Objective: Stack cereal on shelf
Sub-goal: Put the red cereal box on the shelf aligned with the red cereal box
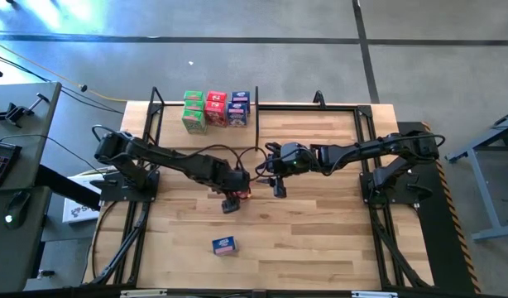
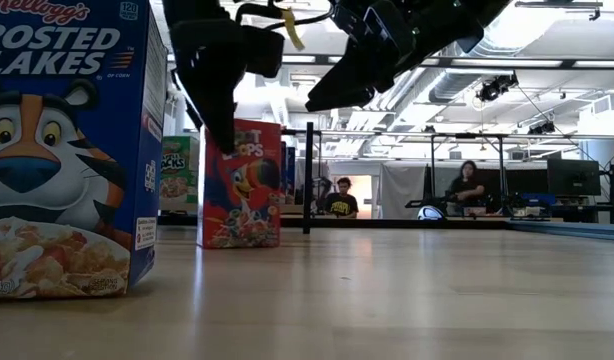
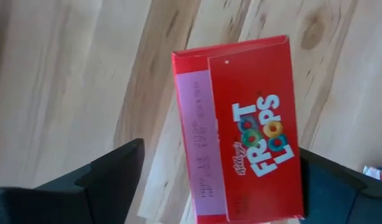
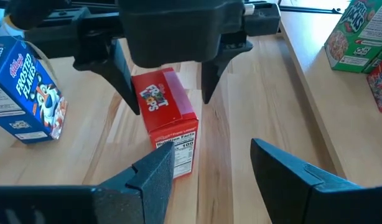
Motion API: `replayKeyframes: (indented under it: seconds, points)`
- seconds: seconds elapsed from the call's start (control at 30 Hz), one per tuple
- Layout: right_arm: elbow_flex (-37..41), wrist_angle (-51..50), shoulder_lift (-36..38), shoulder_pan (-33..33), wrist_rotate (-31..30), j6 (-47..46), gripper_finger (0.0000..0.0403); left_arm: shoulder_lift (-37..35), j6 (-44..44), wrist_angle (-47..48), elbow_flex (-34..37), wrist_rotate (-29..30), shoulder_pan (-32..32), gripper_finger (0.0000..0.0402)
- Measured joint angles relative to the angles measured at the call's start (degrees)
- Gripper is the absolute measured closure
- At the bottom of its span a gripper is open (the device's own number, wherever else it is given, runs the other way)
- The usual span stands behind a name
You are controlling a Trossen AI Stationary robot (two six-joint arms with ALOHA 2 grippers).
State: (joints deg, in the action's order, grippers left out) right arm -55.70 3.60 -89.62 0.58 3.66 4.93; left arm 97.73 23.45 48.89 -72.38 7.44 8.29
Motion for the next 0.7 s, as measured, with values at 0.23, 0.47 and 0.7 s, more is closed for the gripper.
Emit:
replayKeyframes:
  seconds: [0.23,0.47,0.7]
  points:
    - [-0.02,-0.40,0.02,0.00,0.00,-0.04,0.0201,-1.36,-6.30,1.61,0.02,-0.22,0.03,0.0123]
    - [-0.02,-0.70,0.02,0.00,0.00,-0.39,0.0201,-7.03,-14.30,3.59,-0.02,0.87,-2.20,0.0156]
    - [-0.02,-0.83,0.02,0.00,0.00,-0.42,0.0201,-10.64,-14.70,1.08,1.78,-5.00,-7.00,0.0167]
